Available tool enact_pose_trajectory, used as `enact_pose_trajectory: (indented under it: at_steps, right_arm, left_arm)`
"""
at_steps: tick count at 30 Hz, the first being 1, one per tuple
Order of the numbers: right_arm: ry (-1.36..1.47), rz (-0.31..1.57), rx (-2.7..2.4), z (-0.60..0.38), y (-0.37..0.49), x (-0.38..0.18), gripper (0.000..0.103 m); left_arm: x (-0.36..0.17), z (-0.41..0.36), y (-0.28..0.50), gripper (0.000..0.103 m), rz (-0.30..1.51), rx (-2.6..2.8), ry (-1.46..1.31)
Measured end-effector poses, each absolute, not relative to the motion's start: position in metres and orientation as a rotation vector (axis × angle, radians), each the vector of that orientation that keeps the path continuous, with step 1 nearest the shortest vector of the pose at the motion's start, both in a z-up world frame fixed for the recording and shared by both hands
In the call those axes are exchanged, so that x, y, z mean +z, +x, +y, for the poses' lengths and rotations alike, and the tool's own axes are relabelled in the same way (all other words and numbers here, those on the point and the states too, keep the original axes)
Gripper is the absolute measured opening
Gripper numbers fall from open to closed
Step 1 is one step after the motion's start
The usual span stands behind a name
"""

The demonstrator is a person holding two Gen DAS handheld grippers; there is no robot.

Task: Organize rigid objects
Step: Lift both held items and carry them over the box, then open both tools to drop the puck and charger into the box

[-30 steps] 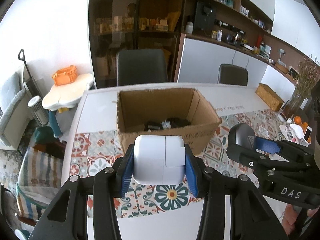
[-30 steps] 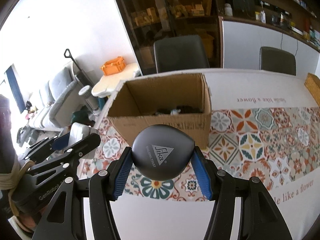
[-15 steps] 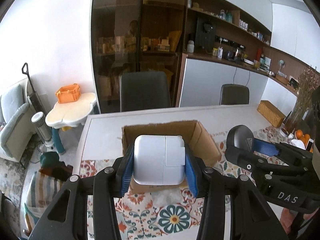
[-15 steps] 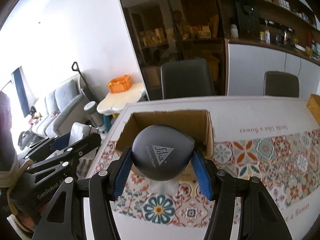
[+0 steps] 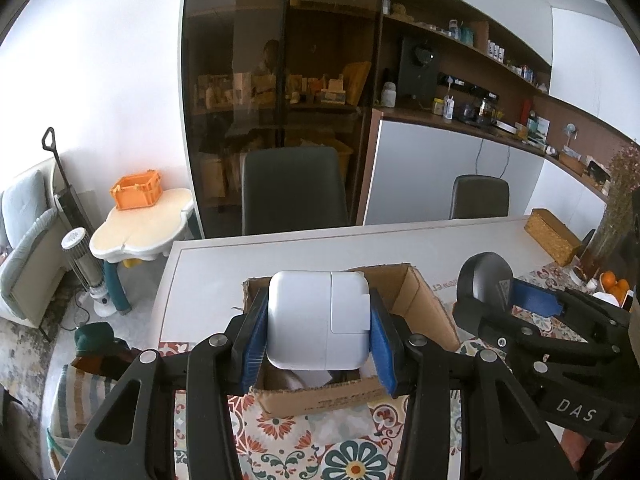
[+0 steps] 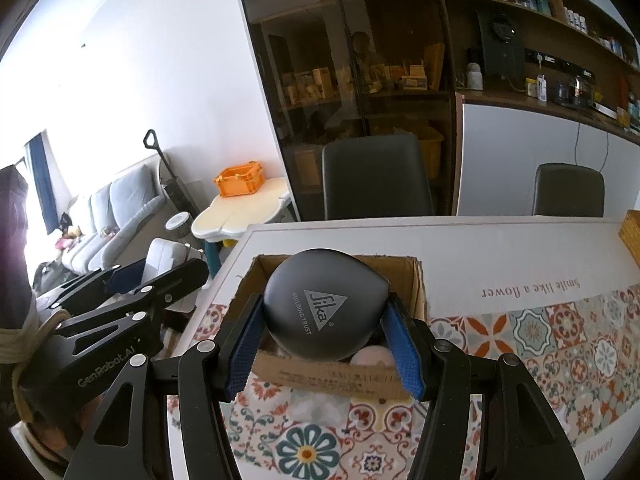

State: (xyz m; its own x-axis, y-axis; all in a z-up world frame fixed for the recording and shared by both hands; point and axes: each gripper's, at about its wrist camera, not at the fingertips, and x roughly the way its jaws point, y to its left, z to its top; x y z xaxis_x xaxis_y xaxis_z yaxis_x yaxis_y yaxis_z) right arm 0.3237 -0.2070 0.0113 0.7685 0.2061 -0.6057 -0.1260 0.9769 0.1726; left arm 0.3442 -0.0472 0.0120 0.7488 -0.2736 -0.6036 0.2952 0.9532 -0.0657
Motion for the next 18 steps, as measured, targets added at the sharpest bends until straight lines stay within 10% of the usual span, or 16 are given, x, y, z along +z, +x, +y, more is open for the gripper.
enact_pose_trajectory:
  at_steps: [18]
  right_arm:
    - [0.099,0.891,0.16,-0.21,0.408,-0.051,0.059]
  left_arm:
    - [-0.058,-0.062,0.411,0.045,0.879,-0.275,0.073]
